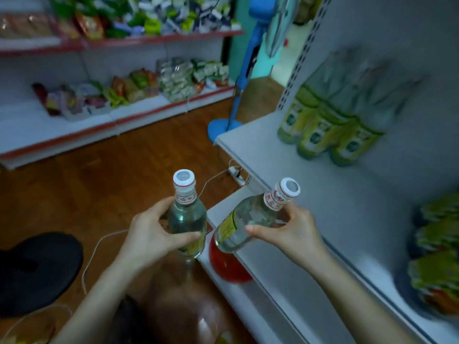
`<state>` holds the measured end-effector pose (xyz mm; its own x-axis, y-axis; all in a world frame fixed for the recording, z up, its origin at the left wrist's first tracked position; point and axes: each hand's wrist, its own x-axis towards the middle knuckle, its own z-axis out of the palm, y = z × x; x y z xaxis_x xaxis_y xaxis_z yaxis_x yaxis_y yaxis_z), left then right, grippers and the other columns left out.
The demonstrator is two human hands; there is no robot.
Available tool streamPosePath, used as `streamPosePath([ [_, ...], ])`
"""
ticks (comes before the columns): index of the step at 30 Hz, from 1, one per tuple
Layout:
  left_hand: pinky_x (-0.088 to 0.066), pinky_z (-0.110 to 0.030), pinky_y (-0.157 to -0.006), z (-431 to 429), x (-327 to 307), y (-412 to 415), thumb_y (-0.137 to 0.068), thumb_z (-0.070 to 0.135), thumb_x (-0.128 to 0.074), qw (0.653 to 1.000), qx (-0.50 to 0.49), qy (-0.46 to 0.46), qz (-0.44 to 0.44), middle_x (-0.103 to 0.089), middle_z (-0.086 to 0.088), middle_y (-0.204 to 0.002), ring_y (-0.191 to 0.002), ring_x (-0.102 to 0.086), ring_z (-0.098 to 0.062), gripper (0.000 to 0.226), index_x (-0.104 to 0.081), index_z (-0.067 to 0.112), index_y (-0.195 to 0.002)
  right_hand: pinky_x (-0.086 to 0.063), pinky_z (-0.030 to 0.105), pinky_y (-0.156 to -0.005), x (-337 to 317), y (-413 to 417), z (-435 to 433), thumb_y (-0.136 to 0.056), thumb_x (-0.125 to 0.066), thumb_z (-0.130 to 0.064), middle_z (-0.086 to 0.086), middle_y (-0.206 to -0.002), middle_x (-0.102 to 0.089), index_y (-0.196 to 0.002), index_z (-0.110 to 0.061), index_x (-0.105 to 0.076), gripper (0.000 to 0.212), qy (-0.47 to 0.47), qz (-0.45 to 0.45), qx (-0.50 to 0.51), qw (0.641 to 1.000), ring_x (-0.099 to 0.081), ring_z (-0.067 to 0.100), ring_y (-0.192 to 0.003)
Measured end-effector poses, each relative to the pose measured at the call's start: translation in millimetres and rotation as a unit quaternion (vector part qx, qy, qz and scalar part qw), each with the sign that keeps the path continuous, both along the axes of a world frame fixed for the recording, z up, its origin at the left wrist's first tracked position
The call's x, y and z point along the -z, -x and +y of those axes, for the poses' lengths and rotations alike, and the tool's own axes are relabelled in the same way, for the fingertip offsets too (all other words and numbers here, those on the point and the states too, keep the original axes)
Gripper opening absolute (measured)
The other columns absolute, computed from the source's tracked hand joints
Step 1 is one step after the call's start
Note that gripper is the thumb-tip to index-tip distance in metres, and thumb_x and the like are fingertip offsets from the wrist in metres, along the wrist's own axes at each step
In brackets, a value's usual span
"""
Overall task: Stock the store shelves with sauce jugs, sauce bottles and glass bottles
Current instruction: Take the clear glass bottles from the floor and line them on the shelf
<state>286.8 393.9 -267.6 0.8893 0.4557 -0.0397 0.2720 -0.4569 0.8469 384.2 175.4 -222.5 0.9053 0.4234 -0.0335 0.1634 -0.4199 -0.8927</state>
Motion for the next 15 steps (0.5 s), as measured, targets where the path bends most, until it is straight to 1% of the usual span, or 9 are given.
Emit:
streamPosePath([
  [3, -0.044, -0.026, -0.084, -8, -30, -30, -0.055, 0.029, -0.087, 0.999, 0.012, -0.007, -0.043, -0.058, 0.009, -0.110, -0.101, -0.053, -0.009, 0.079, -0.053, 0.018, -0.126, -0.053, 0.015, -0.069, -35, -16, -18, -0.056, -0.085, -0.017, -0.019, -0.080, -0.071, -0.080, -0.025, -0.066, 0.032, -0.012, -0.046, 0.020, 0.999, -0.066, -0.002, -0.077],
  [5, -0.041, -0.024, -0.084, -13, -51, -50, -0.056, 0.027, -0.087, 0.997, 0.009, -0.011, -0.078, -0.056, 0.010, -0.109, -0.101, -0.052, -0.008, 0.075, -0.054, 0.017, -0.123, -0.051, 0.011, -0.069, -57, -28, -30, -0.056, -0.085, -0.018, -0.022, -0.079, -0.070, -0.077, -0.028, -0.065, 0.030, -0.014, -0.076, 0.031, 0.997, -0.065, -0.004, -0.077],
  [8, -0.038, -0.021, -0.081, -18, -78, -79, -0.053, 0.030, -0.089, 0.993, 0.020, -0.002, -0.118, -0.056, 0.013, -0.105, -0.100, -0.052, -0.008, 0.075, -0.056, 0.021, -0.120, -0.047, 0.006, -0.068, -86, -45, -45, -0.059, -0.084, -0.019, -0.023, -0.079, -0.069, -0.078, -0.029, -0.064, 0.030, -0.012, -0.114, 0.040, 0.993, -0.063, -0.007, -0.077],
  [10, -0.039, -0.023, -0.082, -21, -89, -99, -0.056, 0.029, -0.087, 0.991, 0.035, -0.001, -0.131, -0.057, 0.011, -0.107, -0.101, -0.054, -0.010, 0.073, -0.056, 0.019, -0.121, -0.049, 0.008, -0.069, -98, -55, -52, -0.059, -0.084, -0.018, -0.024, -0.080, -0.069, -0.079, -0.029, -0.064, 0.031, -0.020, -0.132, 0.056, 0.990, -0.064, -0.006, -0.077],
  [12, -0.040, -0.022, -0.081, -23, -98, -120, -0.054, 0.031, -0.088, 0.989, 0.054, -0.005, -0.137, -0.057, 0.011, -0.110, -0.102, -0.054, -0.010, 0.078, -0.054, 0.019, -0.123, -0.050, 0.011, -0.071, -105, -68, -58, -0.056, -0.085, -0.016, -0.022, -0.079, -0.070, -0.081, -0.029, -0.064, 0.035, -0.030, -0.142, 0.083, 0.986, -0.065, -0.004, -0.078],
  [13, -0.041, -0.020, -0.078, -24, -100, -131, -0.051, 0.034, -0.089, 0.989, 0.065, -0.004, -0.137, -0.057, 0.011, -0.110, -0.101, -0.054, -0.010, 0.082, -0.054, 0.020, -0.124, -0.050, 0.013, -0.072, -107, -74, -60, -0.056, -0.085, -0.016, -0.020, -0.081, -0.070, -0.084, -0.028, -0.064, 0.037, -0.031, -0.146, 0.096, 0.984, -0.066, -0.002, -0.079],
  [15, -0.043, -0.017, -0.073, -26, -105, -153, -0.045, 0.044, -0.082, 0.987, 0.092, 0.004, -0.133, -0.059, 0.011, -0.107, -0.097, -0.056, -0.008, 0.085, -0.054, 0.021, -0.122, -0.051, 0.020, -0.077, -110, -85, -64, -0.055, -0.085, -0.018, -0.013, -0.089, -0.070, -0.093, -0.026, -0.064, 0.045, -0.026, -0.150, 0.125, 0.980, -0.066, 0.004, -0.085],
])
